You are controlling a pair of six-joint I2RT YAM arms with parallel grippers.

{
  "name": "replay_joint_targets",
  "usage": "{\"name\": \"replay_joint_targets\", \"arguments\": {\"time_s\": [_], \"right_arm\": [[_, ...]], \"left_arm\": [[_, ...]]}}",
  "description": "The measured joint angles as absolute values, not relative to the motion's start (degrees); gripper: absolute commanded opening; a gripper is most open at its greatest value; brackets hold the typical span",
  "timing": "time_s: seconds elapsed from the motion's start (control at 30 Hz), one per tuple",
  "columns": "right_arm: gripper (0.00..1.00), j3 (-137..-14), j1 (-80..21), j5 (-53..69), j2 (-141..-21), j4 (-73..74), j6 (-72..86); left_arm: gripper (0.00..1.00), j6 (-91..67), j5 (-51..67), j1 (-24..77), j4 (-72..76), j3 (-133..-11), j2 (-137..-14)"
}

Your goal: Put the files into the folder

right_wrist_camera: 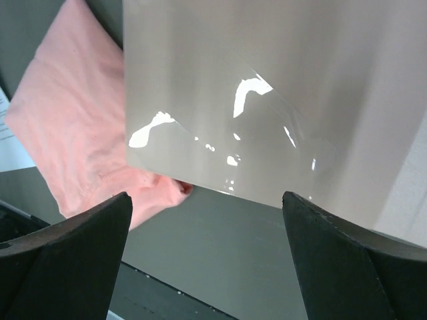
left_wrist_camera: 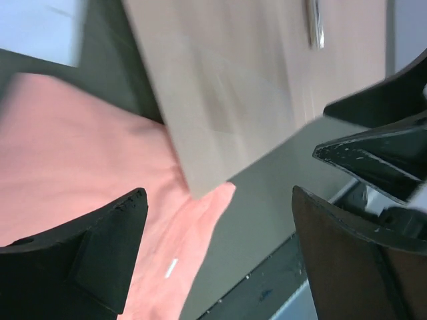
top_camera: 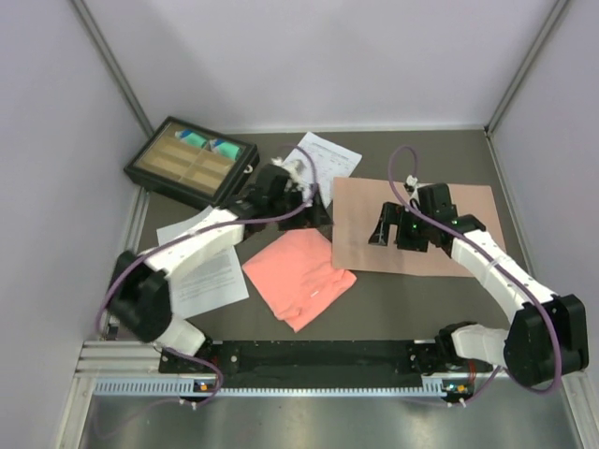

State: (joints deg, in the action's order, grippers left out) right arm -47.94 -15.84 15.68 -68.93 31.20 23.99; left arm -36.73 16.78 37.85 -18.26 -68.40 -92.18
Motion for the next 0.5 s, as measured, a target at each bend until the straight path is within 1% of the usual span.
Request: {"name": "replay_joint_targets", "arguments": {"time_s": [0.07,0.17,0.23,0.3,0.33,0.5], "right_arm": [[0.94,-47.3,-16.1,17.1,-69.1,29.2,24.1],[0.94,-47.7,-19.0,16.4,-70.7,26.0,24.7],[0.94,-50.6,-23.7,14.9,-74.2,25.4,25.3],[0.93,-55.2,-28.9,14.0,-79.2,23.7,25.8],[0.91,-58.5,-31.8,13.2,-82.3,23.2,26.2],[0.84,-78.8,-42.4,12.1,-100.6,17.5,27.0]], "left_arm": [[0.98,-36.7,13.5,34.2,-18.9,-64.2,-83.0],[0.98,-37.5,5.4,27.5,-21.6,-57.9,-69.3],[0.98,-38.6,-1.3,23.9,-24.5,-54.8,-62.0],[0.98,-40.2,-7.5,21.5,-26.5,-51.7,-55.7],[0.98,-41.3,-10.3,20.7,-27.6,-49.8,-52.8],[0.98,-47.2,-17.7,18.9,-31.9,-43.0,-44.4]]}}
